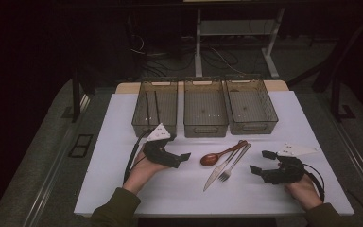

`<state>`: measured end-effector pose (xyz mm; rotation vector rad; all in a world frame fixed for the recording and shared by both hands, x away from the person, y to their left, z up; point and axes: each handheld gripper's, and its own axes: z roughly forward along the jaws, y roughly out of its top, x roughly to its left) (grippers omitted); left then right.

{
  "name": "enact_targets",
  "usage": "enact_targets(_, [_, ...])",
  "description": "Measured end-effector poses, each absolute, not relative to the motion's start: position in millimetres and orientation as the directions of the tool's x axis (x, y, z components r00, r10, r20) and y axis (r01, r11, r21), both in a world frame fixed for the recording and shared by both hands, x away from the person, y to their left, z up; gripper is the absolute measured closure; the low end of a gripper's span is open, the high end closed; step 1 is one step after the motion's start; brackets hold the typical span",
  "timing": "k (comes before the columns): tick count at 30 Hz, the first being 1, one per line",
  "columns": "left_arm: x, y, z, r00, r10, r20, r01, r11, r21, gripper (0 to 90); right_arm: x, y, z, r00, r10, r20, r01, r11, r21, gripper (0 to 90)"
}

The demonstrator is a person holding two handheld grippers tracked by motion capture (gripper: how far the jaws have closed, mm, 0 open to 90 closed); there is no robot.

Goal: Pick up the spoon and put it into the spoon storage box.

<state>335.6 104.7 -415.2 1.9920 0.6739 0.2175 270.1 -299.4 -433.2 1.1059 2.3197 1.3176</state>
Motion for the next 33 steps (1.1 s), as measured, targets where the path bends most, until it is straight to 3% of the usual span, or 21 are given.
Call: enact_targets(33, [365, 43, -419, 0.869, 0.479, -0.123, 0.342, -0.403, 0.849, 29.3, 271, -302, -432, -0.682, 0.715, 0.155, 0.487, 0.285, 0.825, 19.0])
